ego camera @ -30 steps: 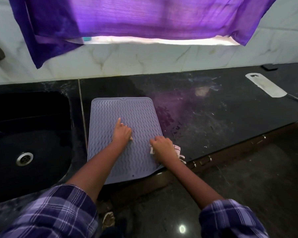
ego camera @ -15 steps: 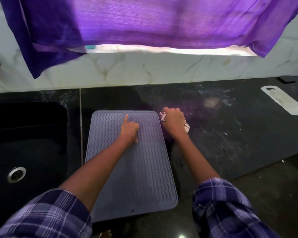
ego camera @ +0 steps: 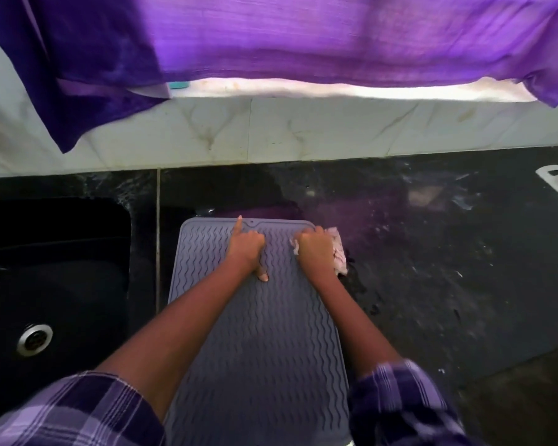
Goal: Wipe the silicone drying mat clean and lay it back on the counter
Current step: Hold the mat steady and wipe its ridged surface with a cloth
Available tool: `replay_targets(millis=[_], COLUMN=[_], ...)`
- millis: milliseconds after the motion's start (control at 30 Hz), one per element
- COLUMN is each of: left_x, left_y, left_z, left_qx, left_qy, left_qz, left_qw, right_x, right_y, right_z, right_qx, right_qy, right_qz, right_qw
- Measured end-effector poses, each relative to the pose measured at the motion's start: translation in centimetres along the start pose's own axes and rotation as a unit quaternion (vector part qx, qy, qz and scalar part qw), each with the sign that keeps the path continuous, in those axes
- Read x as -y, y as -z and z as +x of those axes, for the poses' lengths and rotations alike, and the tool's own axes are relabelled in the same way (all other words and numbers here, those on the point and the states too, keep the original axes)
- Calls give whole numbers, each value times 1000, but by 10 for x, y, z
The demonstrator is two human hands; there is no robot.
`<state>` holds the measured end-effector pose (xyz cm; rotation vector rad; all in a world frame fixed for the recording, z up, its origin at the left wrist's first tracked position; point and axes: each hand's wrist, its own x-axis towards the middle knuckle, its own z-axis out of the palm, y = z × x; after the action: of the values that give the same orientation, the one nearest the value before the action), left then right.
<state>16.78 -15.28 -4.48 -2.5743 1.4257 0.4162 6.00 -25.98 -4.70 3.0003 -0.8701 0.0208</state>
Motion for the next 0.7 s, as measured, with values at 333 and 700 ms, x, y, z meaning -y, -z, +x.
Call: replay_targets(millis=[333,700], left_x=[-2,9], left_y=[3,-3], left_z=[3,-5], left_qx=[1,-13], left_qy=[1,-18], left_qz=[17,2], left_qw=[1000,1000], right_x=[18,13], right_y=[40,25], right_z=[46,-62], right_qx=[17,167], right_qy=[19,21], right_qz=[1,2], right_qw=[1000,986])
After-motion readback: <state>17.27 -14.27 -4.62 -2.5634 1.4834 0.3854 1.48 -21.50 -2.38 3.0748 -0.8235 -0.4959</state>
